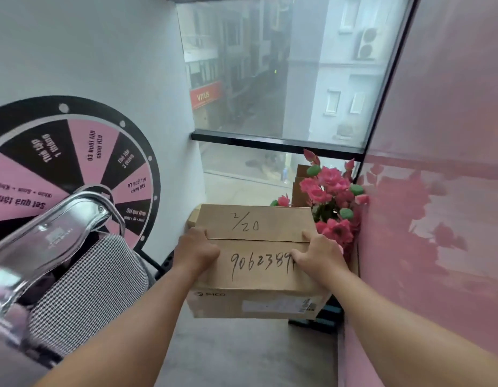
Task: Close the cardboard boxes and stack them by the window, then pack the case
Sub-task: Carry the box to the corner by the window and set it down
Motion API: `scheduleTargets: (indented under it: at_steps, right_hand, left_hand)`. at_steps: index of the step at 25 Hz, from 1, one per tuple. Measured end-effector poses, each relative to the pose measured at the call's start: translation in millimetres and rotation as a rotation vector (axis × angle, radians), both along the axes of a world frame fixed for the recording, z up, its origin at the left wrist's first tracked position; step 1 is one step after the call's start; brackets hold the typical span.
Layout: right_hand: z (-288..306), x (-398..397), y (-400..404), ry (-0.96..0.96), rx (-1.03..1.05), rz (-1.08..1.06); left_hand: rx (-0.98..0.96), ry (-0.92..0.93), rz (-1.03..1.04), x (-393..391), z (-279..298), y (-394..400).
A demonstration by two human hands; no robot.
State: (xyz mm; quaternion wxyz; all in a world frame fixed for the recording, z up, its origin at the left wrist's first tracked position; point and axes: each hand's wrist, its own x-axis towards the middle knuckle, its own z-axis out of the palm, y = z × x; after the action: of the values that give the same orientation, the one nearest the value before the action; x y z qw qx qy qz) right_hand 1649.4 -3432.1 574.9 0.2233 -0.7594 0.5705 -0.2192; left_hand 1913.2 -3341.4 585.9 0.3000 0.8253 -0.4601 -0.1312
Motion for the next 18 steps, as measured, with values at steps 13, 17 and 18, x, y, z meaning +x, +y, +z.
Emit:
scheduleTargets:
  at_steps: [13,17,18]
  right_hand:
    - [-38,208,-322,0.025,0.103,0.089]
    - [-55,261,-394,0.057,0.180,0.101]
    - [-62,275,-417,0.071,0.199,0.102]
  left_hand:
    - [0.089,0.101,0.094,203,-43,-304]
    - [0.138,0.082,0.097,258,-51,-376]
    - [0.151,0.079,0.096,273,-57,-399]
